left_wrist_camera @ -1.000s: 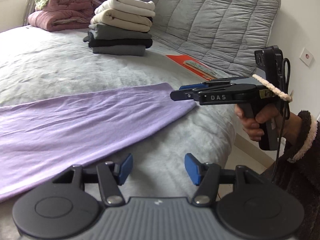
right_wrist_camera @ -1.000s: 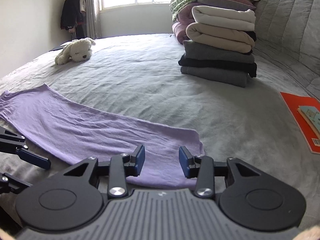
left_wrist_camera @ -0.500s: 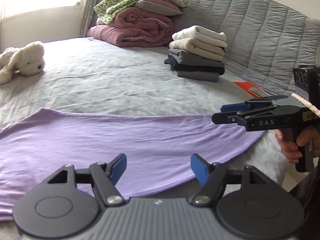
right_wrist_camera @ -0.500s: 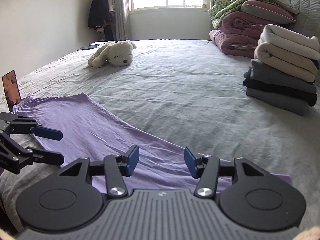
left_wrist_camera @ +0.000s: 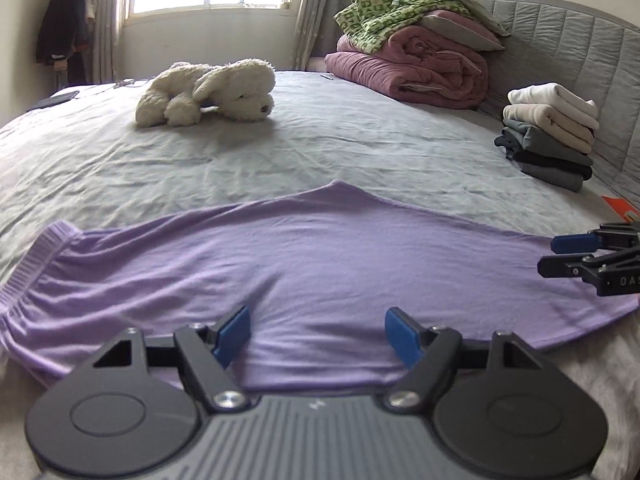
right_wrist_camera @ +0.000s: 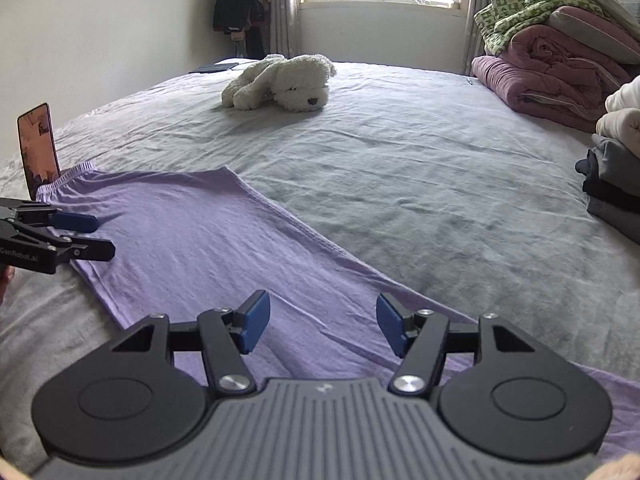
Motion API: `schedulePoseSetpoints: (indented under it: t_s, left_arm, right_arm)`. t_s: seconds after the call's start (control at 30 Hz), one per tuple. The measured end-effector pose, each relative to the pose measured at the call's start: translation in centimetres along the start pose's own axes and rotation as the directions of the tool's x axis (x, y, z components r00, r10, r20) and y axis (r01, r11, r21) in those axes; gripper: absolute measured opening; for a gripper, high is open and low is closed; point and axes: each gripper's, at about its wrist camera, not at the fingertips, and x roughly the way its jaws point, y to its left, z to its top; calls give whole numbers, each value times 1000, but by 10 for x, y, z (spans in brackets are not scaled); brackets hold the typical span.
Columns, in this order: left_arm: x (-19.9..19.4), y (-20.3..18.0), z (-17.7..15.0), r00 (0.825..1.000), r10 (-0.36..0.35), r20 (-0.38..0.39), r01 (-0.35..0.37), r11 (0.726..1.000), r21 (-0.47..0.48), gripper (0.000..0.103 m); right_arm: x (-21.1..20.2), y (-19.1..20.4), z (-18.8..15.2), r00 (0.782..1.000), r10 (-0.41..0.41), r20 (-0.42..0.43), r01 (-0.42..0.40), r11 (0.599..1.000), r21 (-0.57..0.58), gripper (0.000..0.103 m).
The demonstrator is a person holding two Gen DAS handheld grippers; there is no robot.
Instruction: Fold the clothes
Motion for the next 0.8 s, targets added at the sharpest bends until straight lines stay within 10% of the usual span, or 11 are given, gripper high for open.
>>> schedulePoseSetpoints:
  t_s: [0.5, 0.8]
  left_arm:
    - [-39, 12, -19, 999, -32, -4, 33, 996, 86, 84]
    - [-49, -11, -3, 999, -32, 1, 32, 996, 84, 85]
  right_arm:
    - [-32, -29, -33, 998, -62, -15, 61, 998, -13, 80]
    - [-63, -77, -34, 972, -234, -31, 236, 963, 129, 85]
